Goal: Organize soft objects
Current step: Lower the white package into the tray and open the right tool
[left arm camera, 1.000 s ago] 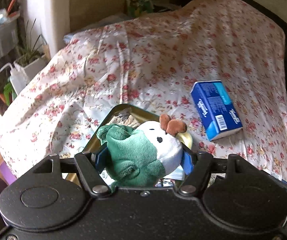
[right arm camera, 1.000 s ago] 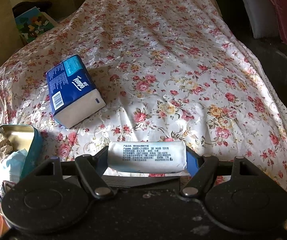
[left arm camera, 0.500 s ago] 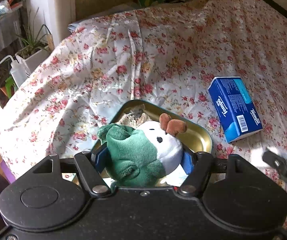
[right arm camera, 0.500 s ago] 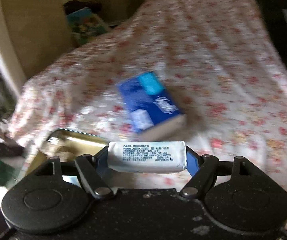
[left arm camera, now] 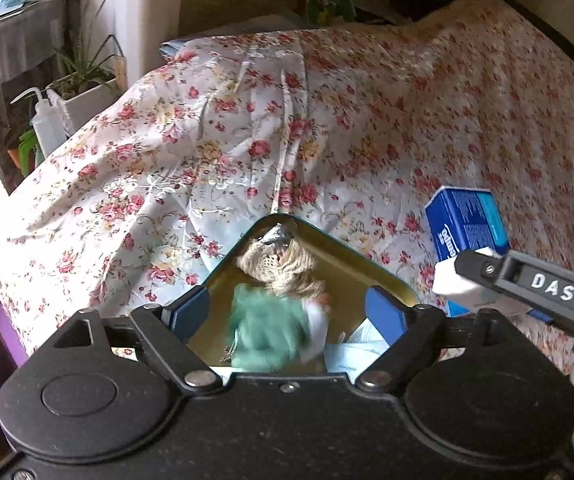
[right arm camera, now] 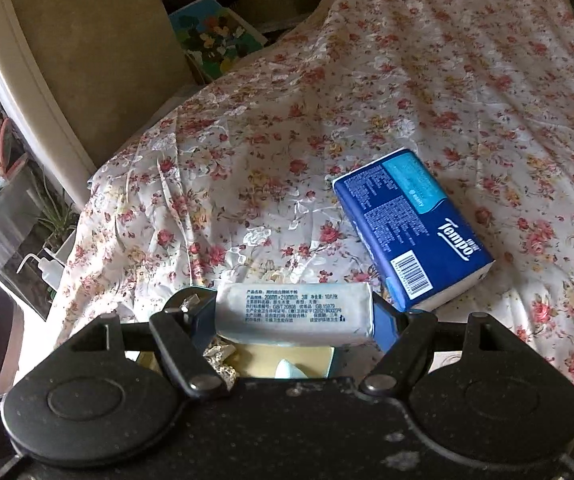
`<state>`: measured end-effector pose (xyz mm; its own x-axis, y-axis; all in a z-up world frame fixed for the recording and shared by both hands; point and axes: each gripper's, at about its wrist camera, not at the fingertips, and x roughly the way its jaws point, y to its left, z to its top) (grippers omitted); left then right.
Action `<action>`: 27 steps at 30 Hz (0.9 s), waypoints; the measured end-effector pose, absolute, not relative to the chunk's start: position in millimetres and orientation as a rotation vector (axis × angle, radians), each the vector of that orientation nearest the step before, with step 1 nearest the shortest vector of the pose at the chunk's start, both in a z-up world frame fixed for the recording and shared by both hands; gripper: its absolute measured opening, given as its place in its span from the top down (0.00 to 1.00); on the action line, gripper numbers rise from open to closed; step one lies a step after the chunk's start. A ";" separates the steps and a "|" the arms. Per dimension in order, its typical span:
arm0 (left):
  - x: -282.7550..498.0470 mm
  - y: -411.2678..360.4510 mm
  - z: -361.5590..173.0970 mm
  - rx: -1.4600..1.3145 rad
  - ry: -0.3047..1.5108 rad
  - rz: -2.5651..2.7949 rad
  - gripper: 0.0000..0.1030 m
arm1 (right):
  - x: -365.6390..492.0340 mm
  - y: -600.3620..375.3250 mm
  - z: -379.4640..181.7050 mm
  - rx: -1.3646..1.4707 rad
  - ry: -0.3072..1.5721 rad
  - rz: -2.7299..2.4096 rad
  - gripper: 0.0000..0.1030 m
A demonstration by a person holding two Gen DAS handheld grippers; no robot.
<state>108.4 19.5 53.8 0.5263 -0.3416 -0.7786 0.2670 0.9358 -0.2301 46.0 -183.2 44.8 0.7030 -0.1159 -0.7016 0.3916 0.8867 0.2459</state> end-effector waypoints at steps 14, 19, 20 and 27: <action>110.0 32.0 55.4 -0.084 0.940 -0.239 0.20 | 71.8 -165.7 35.5 0.378 0.790 -0.257 0.21; 108.7 31.7 55.2 -0.074 0.943 -0.243 0.20 | 71.1 -157.2 41.2 0.339 0.770 -0.260 0.19; 108.2 31.3 55.5 -0.069 0.942 -0.243 0.20 | 69.8 -156.6 42.0 0.337 0.769 -0.261 0.20; 104.1 28.1 56.6 -0.039 0.942 -0.264 0.20 | 52.9 -157.4 45.6 0.313 0.775 -0.277 0.20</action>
